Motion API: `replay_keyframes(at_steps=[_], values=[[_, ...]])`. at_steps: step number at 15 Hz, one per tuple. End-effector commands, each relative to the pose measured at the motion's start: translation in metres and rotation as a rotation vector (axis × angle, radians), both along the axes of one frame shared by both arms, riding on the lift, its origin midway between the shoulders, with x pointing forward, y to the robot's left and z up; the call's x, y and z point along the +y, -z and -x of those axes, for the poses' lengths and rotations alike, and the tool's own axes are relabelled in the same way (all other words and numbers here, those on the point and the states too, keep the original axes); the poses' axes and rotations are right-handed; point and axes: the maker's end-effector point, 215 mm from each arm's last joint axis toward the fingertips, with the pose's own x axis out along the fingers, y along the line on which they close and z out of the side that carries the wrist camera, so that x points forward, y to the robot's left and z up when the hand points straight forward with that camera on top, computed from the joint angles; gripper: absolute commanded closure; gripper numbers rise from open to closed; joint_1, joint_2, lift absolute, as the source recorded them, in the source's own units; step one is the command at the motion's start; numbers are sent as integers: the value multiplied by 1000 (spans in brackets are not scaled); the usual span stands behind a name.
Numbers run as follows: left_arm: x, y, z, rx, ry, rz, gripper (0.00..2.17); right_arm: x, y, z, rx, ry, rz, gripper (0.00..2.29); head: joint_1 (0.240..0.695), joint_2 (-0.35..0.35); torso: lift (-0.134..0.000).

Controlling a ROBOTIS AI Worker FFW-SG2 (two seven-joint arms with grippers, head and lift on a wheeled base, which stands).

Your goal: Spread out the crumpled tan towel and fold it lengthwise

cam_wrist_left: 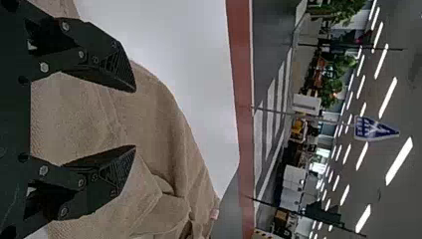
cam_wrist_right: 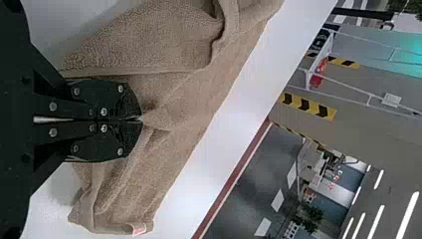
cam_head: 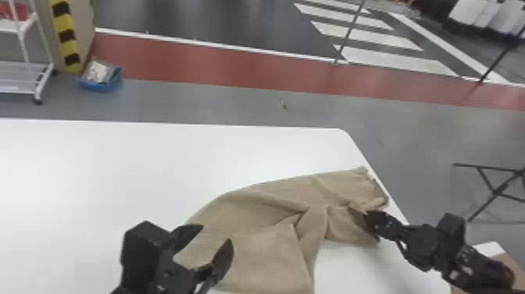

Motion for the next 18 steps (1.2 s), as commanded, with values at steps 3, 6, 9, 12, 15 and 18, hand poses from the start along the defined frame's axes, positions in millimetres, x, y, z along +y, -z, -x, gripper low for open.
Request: replay_keyframes(at_steps=[3, 6, 9, 12, 15, 18], values=[[-52, 16, 0, -123, 84, -79, 502, -2, 8, 12, 19, 7, -8, 1683, 695, -350, -124], [-80, 21, -4, -127, 121, -87, 515, 0, 17, 19, 37, 8, -16, 1683, 695, -350, -124], [-110, 23, -5, -122, 166, -89, 518, 4, 23, 23, 41, 0, -22, 1683, 695, -350, -124], [-104, 55, 1, -14, 188, -147, 518, -1, 28, 27, 45, 4, -19, 1683, 695, -350, -124], [-85, 82, 6, 65, 182, -218, 815, -2, 25, 27, 38, 6, -17, 1683, 695, -350, -124], [-71, 82, 2, 76, 159, -236, 1038, 2, 24, 24, 34, -1, -19, 1683, 695, -350, -124]])
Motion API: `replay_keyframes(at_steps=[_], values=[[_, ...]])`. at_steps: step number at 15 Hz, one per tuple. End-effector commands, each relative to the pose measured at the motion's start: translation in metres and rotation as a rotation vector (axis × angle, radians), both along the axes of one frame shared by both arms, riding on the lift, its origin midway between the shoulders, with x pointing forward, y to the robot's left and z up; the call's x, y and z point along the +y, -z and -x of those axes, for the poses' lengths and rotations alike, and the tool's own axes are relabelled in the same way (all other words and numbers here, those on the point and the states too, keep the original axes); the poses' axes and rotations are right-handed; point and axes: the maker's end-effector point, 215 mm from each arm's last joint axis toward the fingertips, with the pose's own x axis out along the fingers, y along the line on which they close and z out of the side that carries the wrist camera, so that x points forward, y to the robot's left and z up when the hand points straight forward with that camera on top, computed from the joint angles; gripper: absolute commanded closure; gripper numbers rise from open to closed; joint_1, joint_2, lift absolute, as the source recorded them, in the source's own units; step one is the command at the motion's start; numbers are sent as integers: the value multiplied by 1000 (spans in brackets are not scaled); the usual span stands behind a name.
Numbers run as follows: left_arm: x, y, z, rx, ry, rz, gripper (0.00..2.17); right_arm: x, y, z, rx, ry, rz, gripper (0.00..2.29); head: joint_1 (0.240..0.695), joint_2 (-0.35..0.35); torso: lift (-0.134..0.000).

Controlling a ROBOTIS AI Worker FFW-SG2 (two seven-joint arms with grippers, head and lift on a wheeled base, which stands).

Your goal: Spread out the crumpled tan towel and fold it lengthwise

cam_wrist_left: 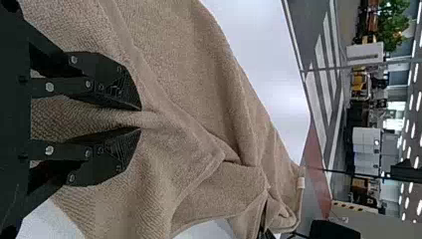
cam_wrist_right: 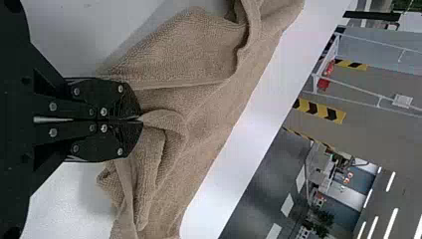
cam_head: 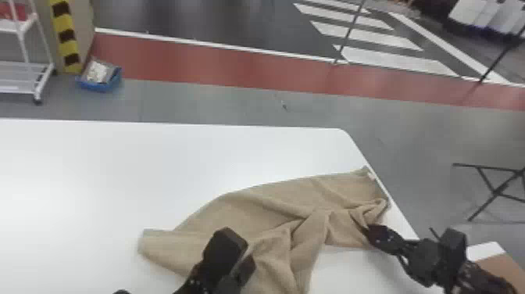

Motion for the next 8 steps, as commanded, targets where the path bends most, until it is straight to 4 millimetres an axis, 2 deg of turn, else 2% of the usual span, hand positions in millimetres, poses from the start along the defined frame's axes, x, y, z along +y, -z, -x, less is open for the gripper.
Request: replay_keyframes(at_steps=[1, 4, 8], values=[[10, -6, -5, -12, -22, 2, 1069, 4, -1, -3, -4, -6, -1, 1683, 695, -350, -124], [28, -18, -19, -35, -70, 22, 1069, 5, -4, -4, -8, -10, 1, 1683, 695, -350, -124], [76, -14, -44, -44, -156, -1, 1065, 10, 0, -6, 1, -20, -1, 1683, 695, -350, -124]])
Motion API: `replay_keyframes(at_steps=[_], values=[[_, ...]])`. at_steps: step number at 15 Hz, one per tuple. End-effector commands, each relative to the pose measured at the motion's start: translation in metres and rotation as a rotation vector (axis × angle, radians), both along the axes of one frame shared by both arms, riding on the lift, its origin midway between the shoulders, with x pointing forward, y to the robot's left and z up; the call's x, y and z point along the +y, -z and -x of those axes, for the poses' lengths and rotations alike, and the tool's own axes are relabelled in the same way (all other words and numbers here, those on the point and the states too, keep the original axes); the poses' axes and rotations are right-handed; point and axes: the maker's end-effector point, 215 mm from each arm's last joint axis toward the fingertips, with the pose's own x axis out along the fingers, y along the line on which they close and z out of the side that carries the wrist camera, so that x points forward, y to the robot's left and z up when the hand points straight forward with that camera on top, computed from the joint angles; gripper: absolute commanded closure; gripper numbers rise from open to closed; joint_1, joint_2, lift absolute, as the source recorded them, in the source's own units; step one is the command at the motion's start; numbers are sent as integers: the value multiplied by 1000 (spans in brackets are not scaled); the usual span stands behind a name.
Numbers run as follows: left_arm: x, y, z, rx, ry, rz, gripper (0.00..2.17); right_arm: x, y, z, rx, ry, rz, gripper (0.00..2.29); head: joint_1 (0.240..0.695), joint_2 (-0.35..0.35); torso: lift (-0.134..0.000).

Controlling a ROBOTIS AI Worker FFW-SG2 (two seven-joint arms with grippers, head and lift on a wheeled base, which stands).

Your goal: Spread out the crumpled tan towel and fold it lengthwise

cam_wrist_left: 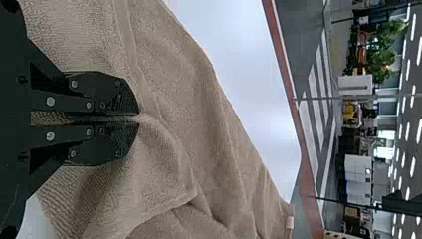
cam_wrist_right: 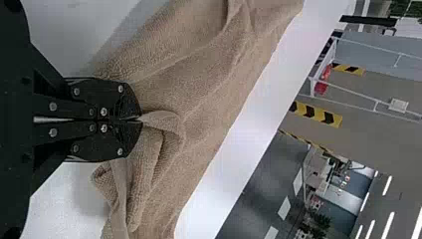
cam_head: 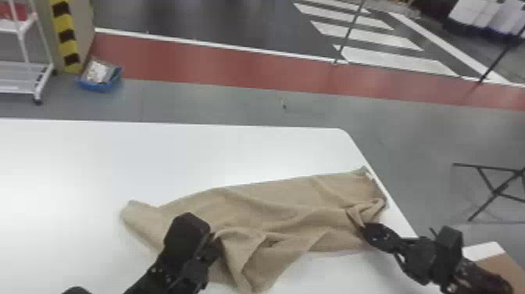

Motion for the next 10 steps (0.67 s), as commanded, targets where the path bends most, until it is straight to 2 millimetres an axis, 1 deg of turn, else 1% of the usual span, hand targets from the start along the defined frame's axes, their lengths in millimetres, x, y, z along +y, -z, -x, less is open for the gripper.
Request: replay_keyframes(at_steps=[1, 2, 3, 4, 5, 7, 9, 10], values=[[29, 2, -15, 0, -60, -8, 1058, 6, 2, -4, 5, -11, -3, 1683, 695, -350, -124], [36, -2, -20, -8, -74, -7, 927, 11, 4, -6, 8, -18, -6, 1683, 695, -350, -124], [43, -6, -23, -15, -89, 1, 539, 14, 4, -9, 9, -24, -8, 1683, 695, -350, -124], [47, -12, -20, -25, -83, 9, 289, 17, 4, -10, 10, -28, -9, 1683, 695, -350, -124], [43, -22, -17, -36, -75, 28, 164, 18, 4, -13, 10, -29, -9, 1683, 695, -350, -124], [36, -39, -12, -51, -66, 65, 164, 18, 2, -16, 5, -30, -8, 1683, 695, -350, -124], [22, -42, -4, -49, -40, 76, 167, 19, 2, -16, 4, -31, -11, 1683, 695, -350, -124], [9, -45, 1, -49, -18, 91, 178, 20, 2, -16, 3, -31, -12, 1683, 695, -350, -124]])
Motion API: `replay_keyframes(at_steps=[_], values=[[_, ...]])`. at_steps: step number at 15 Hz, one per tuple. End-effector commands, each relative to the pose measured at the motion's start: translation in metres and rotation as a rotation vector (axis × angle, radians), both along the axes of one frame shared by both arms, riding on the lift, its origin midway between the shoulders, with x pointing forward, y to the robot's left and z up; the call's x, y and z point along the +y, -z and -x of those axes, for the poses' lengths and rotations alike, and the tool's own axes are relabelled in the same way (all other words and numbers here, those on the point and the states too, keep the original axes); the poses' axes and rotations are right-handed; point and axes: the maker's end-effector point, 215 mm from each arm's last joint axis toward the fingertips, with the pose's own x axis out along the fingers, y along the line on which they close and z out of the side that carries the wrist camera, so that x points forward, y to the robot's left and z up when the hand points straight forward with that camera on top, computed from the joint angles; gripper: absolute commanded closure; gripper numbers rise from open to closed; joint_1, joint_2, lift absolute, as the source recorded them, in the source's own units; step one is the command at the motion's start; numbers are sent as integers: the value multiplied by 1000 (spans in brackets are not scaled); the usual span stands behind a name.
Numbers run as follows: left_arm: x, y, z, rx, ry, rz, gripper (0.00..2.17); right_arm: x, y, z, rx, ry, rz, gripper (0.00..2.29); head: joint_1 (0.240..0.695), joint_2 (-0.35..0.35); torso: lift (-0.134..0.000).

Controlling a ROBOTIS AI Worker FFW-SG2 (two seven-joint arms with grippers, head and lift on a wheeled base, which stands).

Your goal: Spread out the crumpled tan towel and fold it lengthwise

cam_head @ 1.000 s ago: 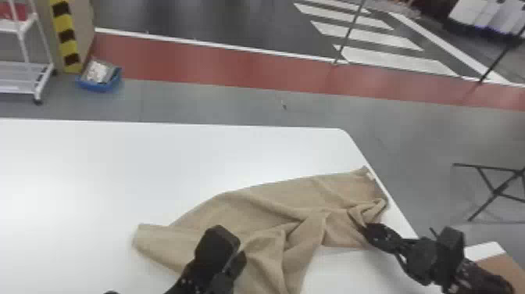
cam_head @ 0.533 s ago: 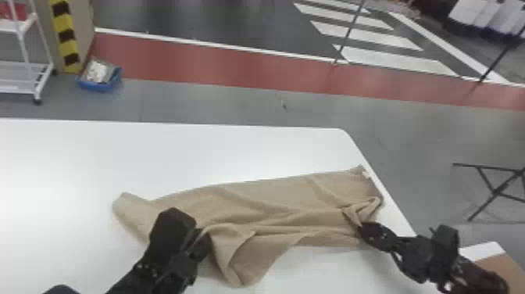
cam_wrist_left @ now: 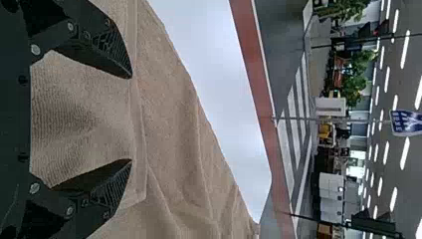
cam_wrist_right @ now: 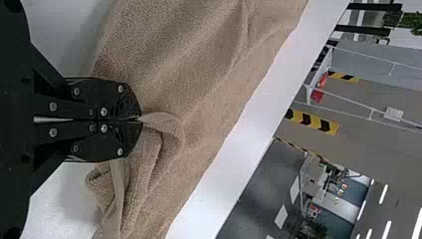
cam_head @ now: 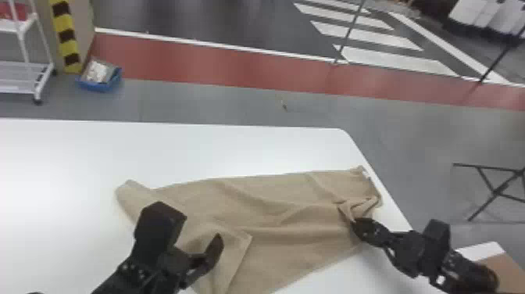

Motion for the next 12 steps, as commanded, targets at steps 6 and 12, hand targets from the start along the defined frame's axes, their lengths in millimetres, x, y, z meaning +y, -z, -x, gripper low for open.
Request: replay_keyframes(at_steps=[6, 12], values=[[-87, 0, 20, -39, 132, 45, 731, -5, 1, 9, -3, 17, -10, 1683, 695, -350, -124], [-102, 17, 19, -32, 137, 3, 1177, -24, -1, 24, -6, 45, -3, 1683, 695, -350, -124]])
